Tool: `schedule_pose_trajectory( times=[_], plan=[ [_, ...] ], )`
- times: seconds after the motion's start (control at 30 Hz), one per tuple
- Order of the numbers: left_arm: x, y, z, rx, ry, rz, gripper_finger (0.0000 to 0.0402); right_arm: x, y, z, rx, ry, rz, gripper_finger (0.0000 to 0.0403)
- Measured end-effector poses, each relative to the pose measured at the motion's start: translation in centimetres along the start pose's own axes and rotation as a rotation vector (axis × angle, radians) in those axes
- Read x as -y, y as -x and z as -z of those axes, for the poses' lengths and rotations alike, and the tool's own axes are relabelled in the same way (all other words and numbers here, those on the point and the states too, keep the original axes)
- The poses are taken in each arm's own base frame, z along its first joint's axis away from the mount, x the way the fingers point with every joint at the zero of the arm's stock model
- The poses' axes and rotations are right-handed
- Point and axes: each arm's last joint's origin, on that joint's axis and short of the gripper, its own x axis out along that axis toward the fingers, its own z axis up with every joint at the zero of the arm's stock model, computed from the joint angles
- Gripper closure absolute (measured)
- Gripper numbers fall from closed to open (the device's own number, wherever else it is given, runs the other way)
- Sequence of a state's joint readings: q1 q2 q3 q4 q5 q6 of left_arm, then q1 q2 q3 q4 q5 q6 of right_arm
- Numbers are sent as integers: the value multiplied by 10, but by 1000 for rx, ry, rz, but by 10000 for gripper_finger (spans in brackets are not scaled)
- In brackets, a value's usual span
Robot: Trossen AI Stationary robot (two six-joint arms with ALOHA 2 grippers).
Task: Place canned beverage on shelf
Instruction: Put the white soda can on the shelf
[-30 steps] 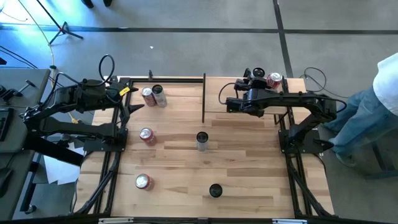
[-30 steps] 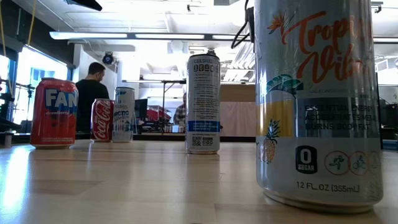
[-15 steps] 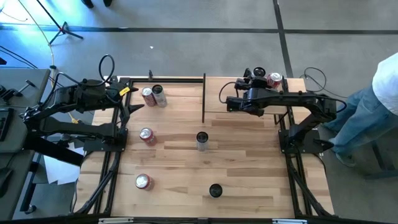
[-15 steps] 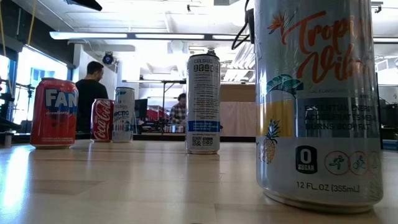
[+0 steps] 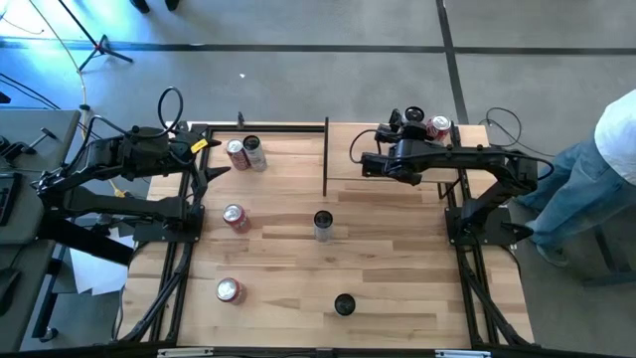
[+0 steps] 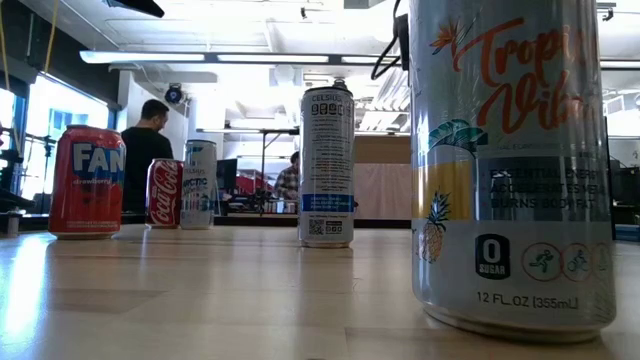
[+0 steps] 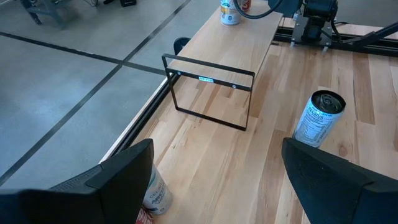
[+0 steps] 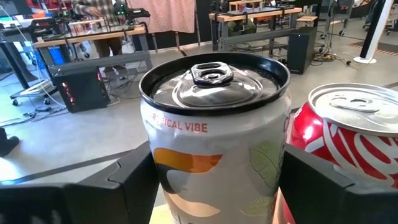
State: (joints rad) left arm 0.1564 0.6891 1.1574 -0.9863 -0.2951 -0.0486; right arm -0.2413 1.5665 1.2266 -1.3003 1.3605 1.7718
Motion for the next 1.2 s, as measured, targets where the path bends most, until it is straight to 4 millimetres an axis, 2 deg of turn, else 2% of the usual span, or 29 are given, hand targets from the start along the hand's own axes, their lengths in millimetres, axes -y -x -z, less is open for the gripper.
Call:
schedule_pose_trajectory(
  times=[0.33,0.8,1.0,1.2],
  plan=[
    [0,0,0,0,0,0,67,0,0,0,-2,1,-1,122],
    [0,0,0,0,0,0,67,0,5,3,-66,24,-6,7],
    [0,0,0,1,0,0,67,0,15,5,-72,35,-43,4],
    [0,0,0,0,0,0,67,7,23,7,-155,60,-26,3]
  ],
)
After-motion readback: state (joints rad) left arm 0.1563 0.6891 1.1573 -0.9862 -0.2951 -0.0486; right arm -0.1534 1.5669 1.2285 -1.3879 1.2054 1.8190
